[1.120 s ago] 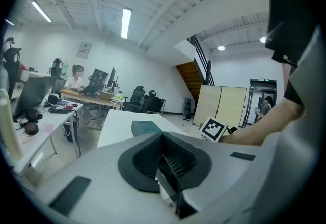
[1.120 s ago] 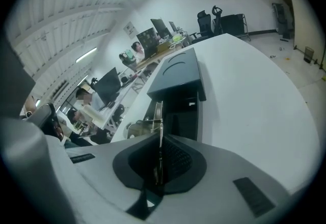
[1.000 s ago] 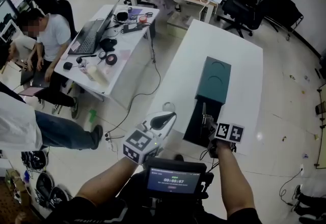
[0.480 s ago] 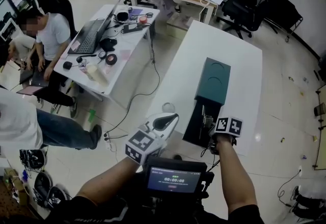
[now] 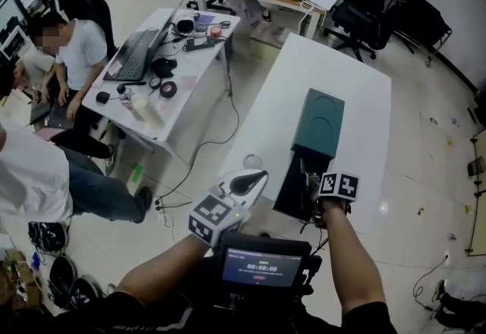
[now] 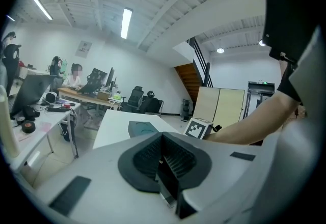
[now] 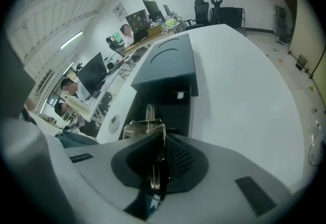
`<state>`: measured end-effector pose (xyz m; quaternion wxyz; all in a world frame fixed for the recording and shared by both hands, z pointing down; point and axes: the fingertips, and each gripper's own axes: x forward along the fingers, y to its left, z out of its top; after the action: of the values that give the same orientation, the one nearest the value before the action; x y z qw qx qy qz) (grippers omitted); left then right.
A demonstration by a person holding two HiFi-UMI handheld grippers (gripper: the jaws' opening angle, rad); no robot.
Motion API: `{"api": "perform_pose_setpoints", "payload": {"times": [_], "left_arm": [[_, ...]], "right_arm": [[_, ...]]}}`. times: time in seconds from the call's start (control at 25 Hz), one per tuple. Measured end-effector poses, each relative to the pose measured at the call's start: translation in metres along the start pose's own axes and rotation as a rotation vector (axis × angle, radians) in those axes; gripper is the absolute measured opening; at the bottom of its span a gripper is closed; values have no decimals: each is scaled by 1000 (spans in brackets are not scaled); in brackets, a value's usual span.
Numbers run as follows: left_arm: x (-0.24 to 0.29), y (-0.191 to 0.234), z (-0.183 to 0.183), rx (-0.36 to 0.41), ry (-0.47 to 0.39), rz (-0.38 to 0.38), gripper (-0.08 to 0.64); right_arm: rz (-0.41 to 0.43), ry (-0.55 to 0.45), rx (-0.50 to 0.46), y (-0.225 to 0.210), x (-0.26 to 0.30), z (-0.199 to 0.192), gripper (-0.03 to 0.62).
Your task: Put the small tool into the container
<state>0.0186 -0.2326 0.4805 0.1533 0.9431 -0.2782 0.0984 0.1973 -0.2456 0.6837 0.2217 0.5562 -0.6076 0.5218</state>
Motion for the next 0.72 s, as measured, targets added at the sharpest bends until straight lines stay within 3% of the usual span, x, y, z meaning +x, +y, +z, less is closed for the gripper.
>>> {"api": "perform_pose_setpoints", "payload": {"times": [0.12,0.32,0.48,0.72], "left_arm": [[-2,-1,1,3,-3,-5,12],[-4,-1,3,0,-9,-5,12],[-5,-1,3,0,-9,-6,12],[-3,-4,2,3,-8,-10,12]], "right_arm": [[10,0,18,2,0,-1,34],[107,12,84,15,2,-4,12],[110,6,123,15,3,-5,12],[58,36,21,19,9,-10,35]]}}
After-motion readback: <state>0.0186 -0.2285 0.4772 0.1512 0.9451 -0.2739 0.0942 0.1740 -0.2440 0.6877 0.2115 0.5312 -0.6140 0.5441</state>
